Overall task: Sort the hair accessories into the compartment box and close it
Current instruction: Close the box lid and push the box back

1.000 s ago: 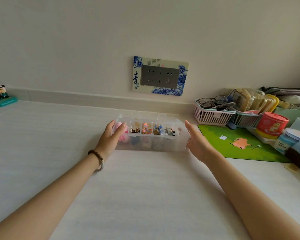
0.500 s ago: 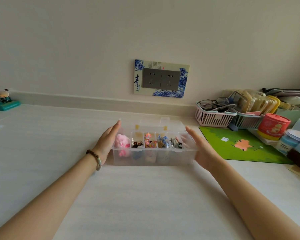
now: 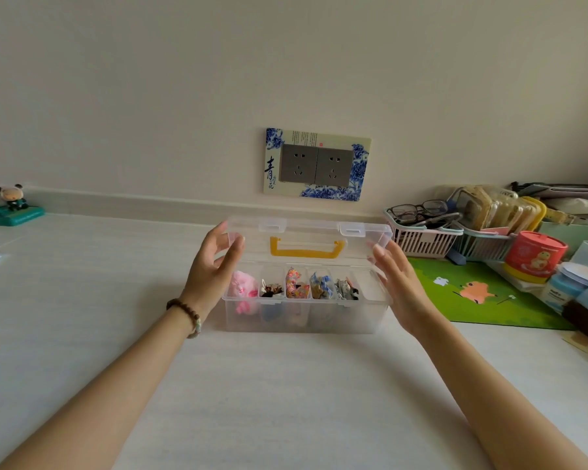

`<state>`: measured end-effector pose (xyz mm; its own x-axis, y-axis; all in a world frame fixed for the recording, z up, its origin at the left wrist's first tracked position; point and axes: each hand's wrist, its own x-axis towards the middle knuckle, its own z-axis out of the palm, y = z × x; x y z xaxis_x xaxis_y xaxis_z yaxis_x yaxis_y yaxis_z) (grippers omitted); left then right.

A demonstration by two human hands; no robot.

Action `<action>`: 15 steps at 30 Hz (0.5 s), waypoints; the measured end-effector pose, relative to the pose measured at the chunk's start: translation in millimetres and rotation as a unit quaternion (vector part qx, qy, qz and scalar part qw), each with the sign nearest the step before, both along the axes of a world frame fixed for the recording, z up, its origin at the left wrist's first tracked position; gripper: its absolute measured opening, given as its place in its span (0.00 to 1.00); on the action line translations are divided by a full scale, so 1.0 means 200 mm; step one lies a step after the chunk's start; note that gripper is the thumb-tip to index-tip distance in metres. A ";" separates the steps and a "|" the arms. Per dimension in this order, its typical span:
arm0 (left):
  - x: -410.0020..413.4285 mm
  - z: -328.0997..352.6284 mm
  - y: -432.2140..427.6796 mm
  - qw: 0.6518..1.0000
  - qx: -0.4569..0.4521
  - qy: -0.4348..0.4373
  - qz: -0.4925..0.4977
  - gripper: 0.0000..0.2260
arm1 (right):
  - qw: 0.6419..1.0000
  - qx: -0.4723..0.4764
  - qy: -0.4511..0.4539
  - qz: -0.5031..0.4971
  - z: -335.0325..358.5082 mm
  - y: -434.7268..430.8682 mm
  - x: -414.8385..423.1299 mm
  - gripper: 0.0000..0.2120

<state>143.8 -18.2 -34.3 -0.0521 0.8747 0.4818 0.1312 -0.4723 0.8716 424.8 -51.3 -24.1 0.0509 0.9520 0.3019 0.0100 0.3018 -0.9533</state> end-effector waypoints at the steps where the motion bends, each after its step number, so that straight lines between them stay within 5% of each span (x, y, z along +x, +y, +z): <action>1: 0.01 0.01 -0.02 1.000 0.009 0.010 -0.001 0.32 | 1.000 0.008 -0.007 -0.001 0.01 -0.01 0.00 0.39; 8: -0.04 0.06 -0.08 0.998 -0.018 0.007 -0.062 0.21 | 0.996 -0.016 -0.084 0.001 0.04 -0.04 0.03 0.15; 15: -0.06 0.03 -0.07 0.971 -0.138 0.136 -0.137 0.42 | 0.983 -0.084 -0.146 0.079 0.04 -0.09 0.04 0.36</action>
